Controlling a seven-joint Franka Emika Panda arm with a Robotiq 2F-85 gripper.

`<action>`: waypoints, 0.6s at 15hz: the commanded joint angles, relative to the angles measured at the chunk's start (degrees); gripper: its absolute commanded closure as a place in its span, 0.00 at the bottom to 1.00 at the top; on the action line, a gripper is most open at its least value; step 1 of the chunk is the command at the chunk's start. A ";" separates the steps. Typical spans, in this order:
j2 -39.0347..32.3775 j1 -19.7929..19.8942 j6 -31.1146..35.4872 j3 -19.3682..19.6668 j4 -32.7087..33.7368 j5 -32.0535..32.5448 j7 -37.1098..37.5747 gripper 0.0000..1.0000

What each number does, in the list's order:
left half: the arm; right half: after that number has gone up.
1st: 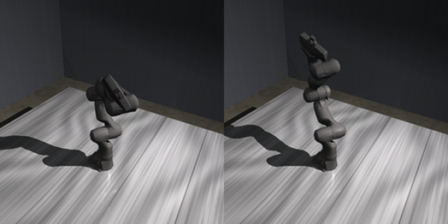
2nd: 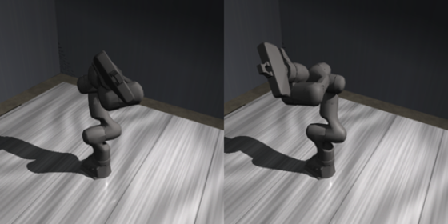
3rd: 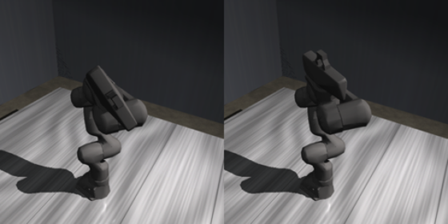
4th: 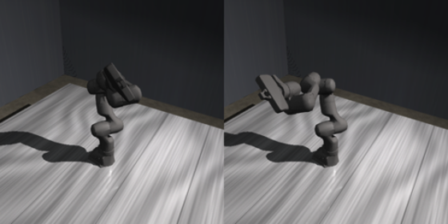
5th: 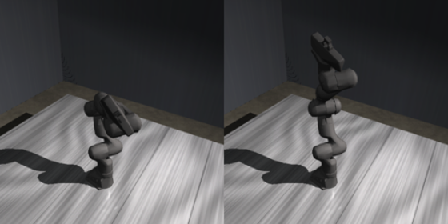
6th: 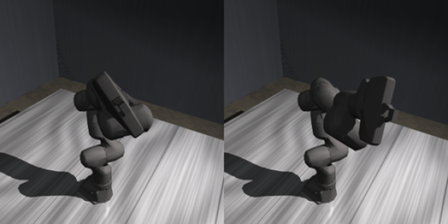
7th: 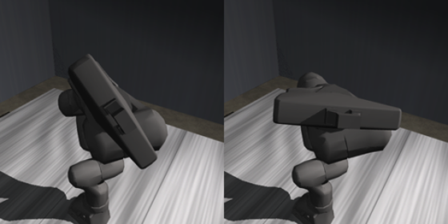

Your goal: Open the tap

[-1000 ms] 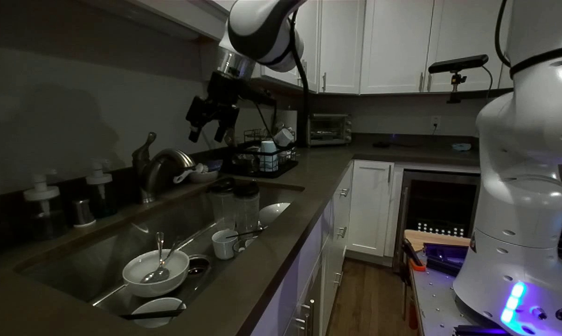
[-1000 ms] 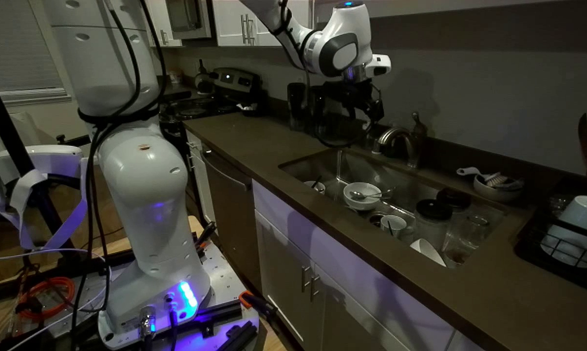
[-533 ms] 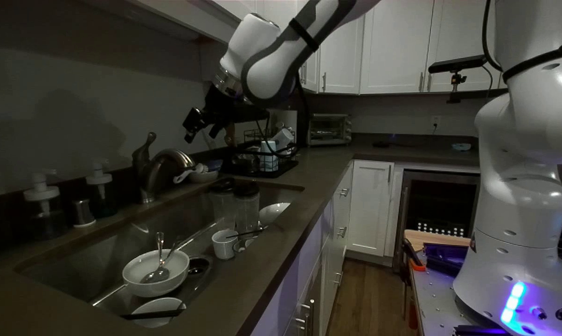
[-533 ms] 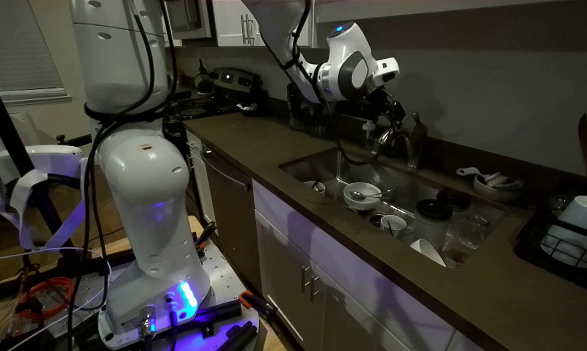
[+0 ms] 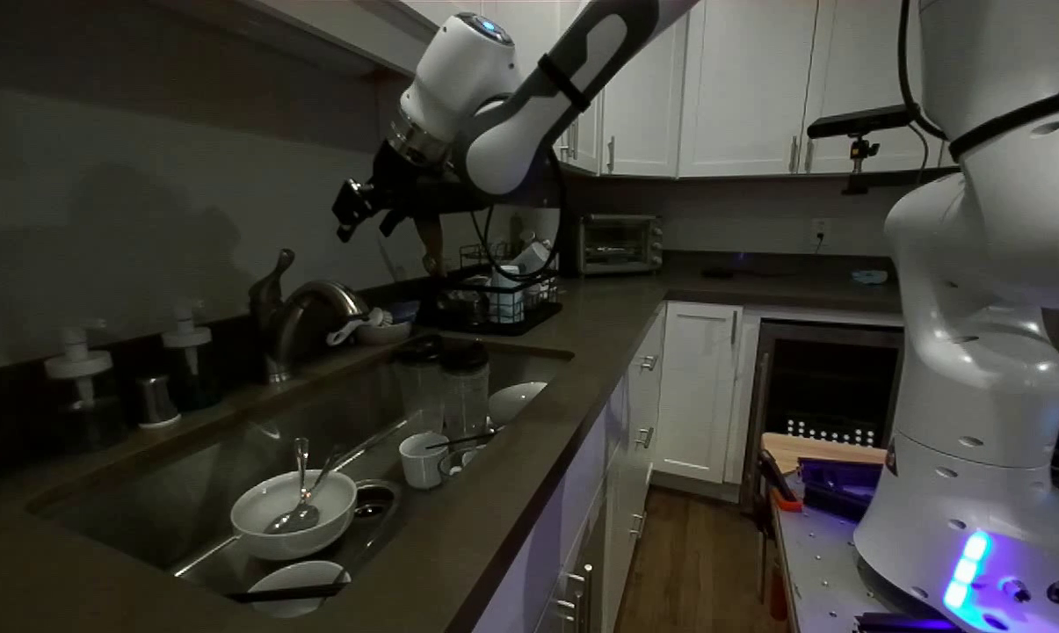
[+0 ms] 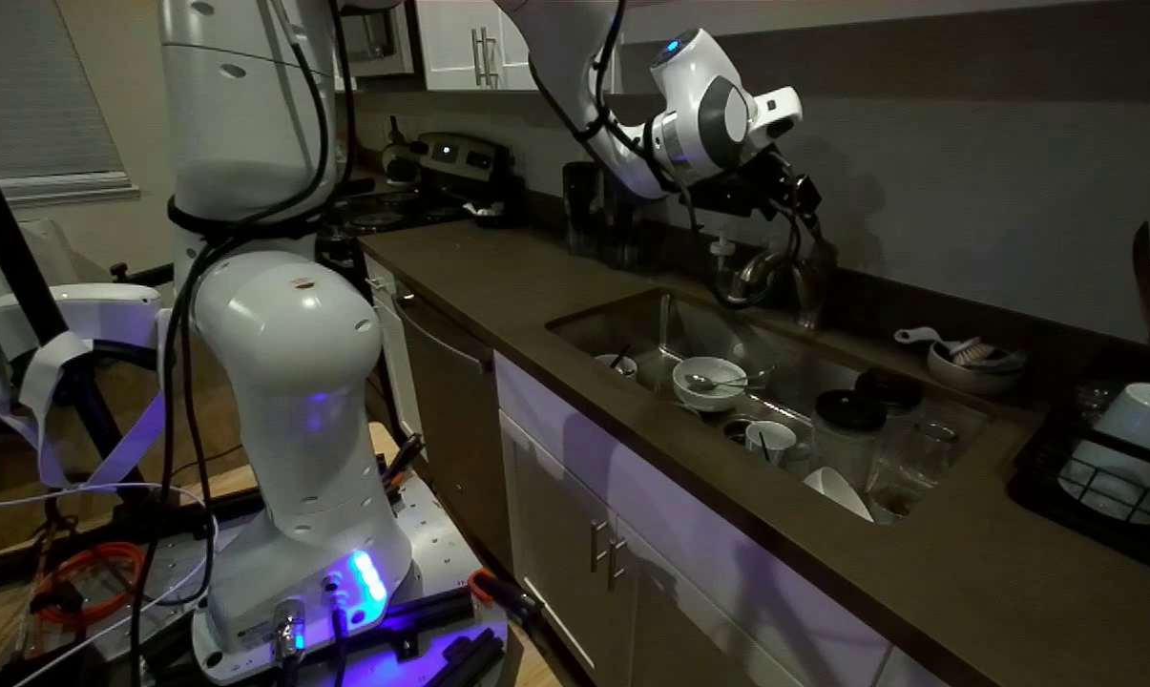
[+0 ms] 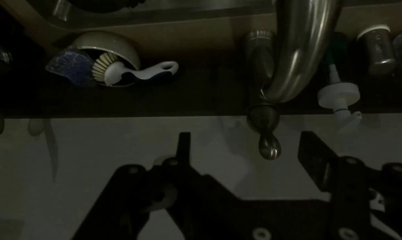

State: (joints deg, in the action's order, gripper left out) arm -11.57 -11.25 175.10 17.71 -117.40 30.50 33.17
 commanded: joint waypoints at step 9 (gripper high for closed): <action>-10.73 0.88 1.68 -2.63 13.43 -5.88 0.43 0.79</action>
State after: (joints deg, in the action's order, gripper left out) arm -18.99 -11.98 175.49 16.51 -108.32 26.71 34.17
